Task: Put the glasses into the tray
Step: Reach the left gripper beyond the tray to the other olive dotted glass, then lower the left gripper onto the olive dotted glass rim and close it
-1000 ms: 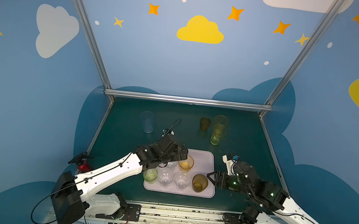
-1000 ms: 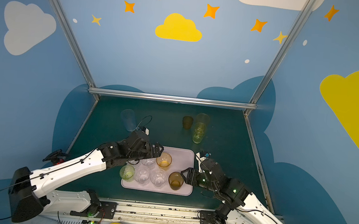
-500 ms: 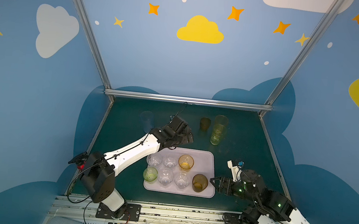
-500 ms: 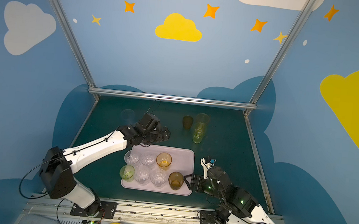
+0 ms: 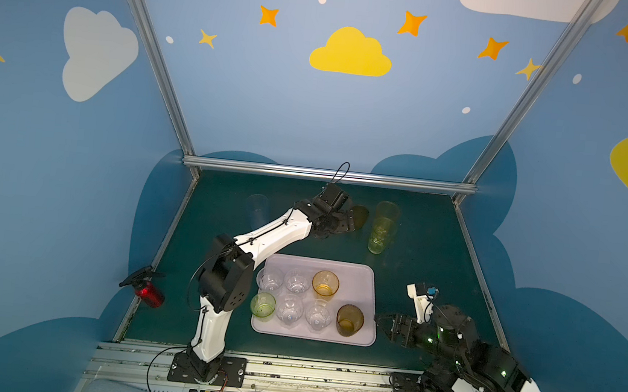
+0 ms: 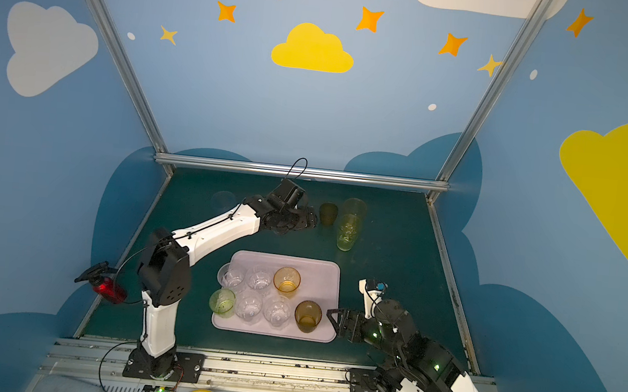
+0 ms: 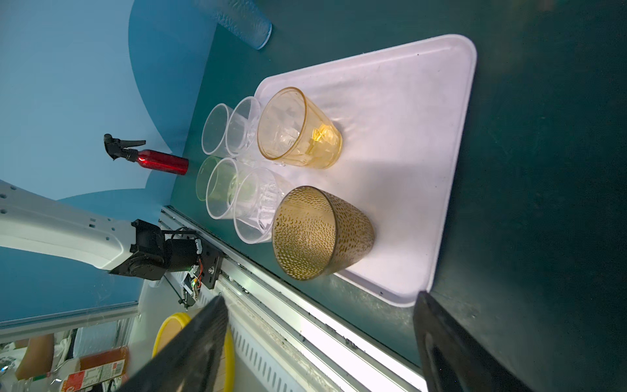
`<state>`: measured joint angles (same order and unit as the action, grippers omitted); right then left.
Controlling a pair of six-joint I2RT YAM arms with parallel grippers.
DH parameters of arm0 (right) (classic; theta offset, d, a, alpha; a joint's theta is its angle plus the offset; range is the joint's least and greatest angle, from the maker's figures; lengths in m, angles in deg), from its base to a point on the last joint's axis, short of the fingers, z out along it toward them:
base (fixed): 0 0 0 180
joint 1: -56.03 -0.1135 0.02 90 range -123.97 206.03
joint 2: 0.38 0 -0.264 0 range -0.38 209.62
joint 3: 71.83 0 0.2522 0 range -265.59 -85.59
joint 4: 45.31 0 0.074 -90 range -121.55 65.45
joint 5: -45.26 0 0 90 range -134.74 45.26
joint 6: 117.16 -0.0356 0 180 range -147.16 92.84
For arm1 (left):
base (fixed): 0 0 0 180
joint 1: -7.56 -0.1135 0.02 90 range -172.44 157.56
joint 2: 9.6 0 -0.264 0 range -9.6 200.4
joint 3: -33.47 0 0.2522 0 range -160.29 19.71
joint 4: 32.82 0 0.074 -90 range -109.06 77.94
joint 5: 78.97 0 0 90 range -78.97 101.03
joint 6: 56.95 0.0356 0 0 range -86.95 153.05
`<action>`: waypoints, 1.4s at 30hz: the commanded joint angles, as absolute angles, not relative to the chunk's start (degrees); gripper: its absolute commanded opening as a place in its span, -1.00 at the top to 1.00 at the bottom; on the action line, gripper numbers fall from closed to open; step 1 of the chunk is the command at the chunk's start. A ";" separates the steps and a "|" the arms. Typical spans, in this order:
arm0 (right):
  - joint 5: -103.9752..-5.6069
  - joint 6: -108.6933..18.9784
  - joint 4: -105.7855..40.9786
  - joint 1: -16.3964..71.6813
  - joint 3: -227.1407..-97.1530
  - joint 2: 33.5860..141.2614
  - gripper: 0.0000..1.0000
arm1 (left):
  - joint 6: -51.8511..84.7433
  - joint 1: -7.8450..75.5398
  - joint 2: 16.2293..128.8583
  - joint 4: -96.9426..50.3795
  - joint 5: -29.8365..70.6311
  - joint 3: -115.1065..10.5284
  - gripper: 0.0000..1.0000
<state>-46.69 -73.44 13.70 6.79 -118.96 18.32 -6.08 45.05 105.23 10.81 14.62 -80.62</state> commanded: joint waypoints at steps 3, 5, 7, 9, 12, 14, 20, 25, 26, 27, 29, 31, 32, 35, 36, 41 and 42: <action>-44.43 -74.77 17.98 7.11 -117.99 12.64 -0.70 | -3.88 44.70 109.61 14.14 13.42 -86.64 -0.61; -43.92 -74.88 17.92 7.16 -117.85 11.15 -0.70 | -3.86 44.42 111.20 13.91 13.55 -88.17 -0.52; -43.13 -74.95 17.85 7.16 -117.85 10.20 -0.70 | -3.94 44.00 112.66 13.51 13.83 -89.61 -0.47; -42.40 -75.12 18.00 7.15 -117.85 10.08 -0.70 | -4.36 43.53 114.09 13.40 14.55 -91.07 -0.43; -41.80 -75.48 17.93 7.16 -117.62 10.40 -0.70 | -5.37 42.69 116.19 13.71 15.65 -93.31 -0.39; -41.75 -75.50 17.76 7.16 -117.59 10.91 -0.70 | -5.79 42.33 117.42 13.86 16.66 -94.80 -0.37; -40.96 -75.49 16.61 7.16 -117.45 11.90 -0.70 | -6.75 41.82 119.92 13.46 17.70 -97.68 -0.32; -40.71 -76.33 15.19 7.16 -116.58 12.02 -0.70 | -7.16 41.57 122.75 14.47 18.99 -101.23 -0.22; -40.85 -76.46 14.68 7.16 -116.29 11.99 -0.70 | -7.39 41.57 123.01 13.98 19.40 -101.47 -0.19; -41.04 -76.51 14.21 7.16 -115.99 12.00 -0.70 | -7.58 41.62 123.24 13.39 19.84 -101.38 -0.17; -40.96 -76.85 13.64 7.16 -115.56 12.09 -0.70 | -8.21 41.57 123.62 12.64 20.16 -101.41 -0.14; -40.71 -77.01 13.19 7.15 -115.26 12.19 -0.70 | -8.56 41.56 124.10 12.14 20.69 -101.89 -0.08; -40.57 -77.08 13.08 7.18 -115.22 12.19 -0.70 | -8.80 41.59 124.38 12.06 20.75 -102.20 -0.07; -40.43 -77.03 13.01 7.25 -115.39 12.19 -0.70 | -9.10 41.58 125.37 12.15 20.69 -103.52 -0.01; -40.35 -77.08 13.00 7.24 -115.39 12.19 -0.70 | -9.45 41.57 125.82 11.91 20.69 -103.83 0.00; -40.21 -77.32 13.27 7.25 -115.10 12.10 -0.70 | -11.94 41.59 127.51 9.37 21.74 -105.01 0.01; -40.17 -77.42 13.44 7.25 -115.04 12.10 -0.70 | -12.19 41.58 128.22 9.33 21.72 -105.77 0.02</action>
